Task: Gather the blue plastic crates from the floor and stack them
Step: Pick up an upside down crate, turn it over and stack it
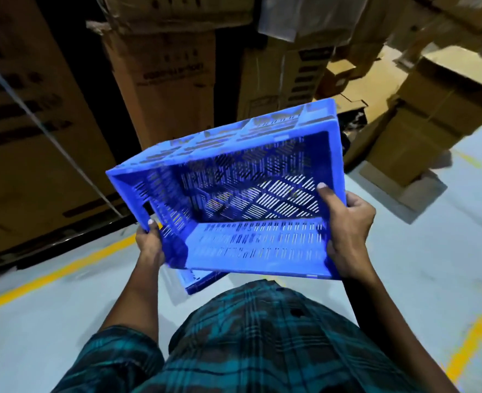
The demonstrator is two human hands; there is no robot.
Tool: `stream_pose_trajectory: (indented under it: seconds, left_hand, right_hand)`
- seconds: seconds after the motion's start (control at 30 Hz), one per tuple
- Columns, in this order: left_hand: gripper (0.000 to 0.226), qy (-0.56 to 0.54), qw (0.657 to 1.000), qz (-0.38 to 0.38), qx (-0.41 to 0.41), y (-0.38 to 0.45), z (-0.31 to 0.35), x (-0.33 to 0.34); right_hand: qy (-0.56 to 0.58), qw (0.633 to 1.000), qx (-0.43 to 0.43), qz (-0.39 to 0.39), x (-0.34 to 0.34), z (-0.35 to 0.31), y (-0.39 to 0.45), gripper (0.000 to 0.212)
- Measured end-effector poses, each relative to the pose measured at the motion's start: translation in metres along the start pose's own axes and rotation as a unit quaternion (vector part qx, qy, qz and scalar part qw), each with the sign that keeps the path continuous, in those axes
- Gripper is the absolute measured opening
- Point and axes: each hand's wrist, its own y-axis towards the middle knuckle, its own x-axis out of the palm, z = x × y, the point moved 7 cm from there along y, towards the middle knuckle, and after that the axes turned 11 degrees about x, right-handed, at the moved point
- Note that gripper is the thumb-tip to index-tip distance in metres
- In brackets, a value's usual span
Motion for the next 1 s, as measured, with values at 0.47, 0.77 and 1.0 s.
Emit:
stream_pose_trajectory:
  seconds: [0.47,0.77,1.0]
  left_hand:
    - [0.025,0.153,0.959,0.239,0.023,-0.115,0.017,-0.027]
    - [0.037,0.228,0.925,0.301,-0.028,-0.142,0.031,-0.04]
    - [0.043,0.289,0.89,0.347,-0.058,-0.099,0.027,-0.027]
  right_hand:
    - [-0.036,0.993,0.065,-0.088,-0.02,0.006,0.118,0.038]
    - [-0.148,0.977,0.07,-0.138,0.016,0.027,0.168,0.042]
    - [-0.308,0.937,-0.005,-0.163,0.072,0.034,0.202,0.037]
